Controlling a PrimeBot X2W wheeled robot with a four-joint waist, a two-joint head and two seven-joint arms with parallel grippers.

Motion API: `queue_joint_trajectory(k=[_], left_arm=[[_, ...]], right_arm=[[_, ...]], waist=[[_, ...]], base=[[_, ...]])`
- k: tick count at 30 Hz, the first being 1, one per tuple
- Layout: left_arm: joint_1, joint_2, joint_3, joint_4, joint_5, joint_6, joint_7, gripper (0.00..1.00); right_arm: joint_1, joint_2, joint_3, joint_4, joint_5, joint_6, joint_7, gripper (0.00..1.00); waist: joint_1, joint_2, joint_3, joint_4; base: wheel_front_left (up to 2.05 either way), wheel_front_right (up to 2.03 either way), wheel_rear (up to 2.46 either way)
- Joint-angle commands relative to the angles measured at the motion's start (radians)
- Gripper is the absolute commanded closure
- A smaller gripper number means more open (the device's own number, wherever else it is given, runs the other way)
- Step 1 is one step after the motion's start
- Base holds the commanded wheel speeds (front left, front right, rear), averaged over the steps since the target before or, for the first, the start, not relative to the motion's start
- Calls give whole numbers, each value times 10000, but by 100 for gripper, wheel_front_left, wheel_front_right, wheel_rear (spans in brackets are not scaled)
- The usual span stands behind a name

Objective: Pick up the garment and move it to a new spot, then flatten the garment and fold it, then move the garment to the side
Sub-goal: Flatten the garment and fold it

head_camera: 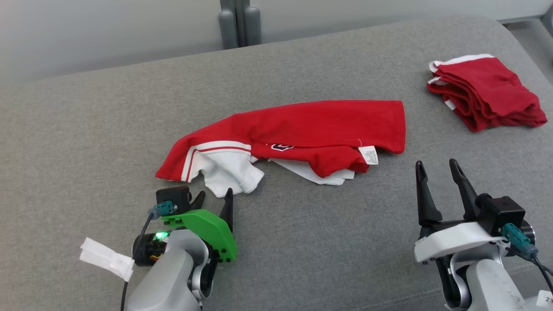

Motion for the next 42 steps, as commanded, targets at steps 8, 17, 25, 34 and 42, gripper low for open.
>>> queue_joint_trajectory(k=[8,17,25,34,42], left_arm=[[-957,47,-31,1558,-223,19,-470,75],[-1077,47,-601,1628,-48,-54,-1423,100],[311,491,-527,46,443,529,-1721,100],[2480,1107,-246,-2202,245,1433,-1513,100],[2896,1064,-163,-2444,167,1510,-1581,0]], right_arm=[[-191,-20,-123,-143,119,-15,-31,0],[80,-22,-314,-64,28,-15,-31,0],[486,-22,-486,62,-81,-15,-31,0],[685,-24,-459,208,-142,-15,-29,0],[521,-24,-439,316,-229,-15,-29,0]], waist=[[0,-1,691,-711],[0,-1,240,-180],[0,-1,-428,768],[0,-1,-626,1151],[0,-1,-614,1070]], base=[[0,0,0],[0,0,0],[0,0,0],[0,0,0],[0,0,0]])
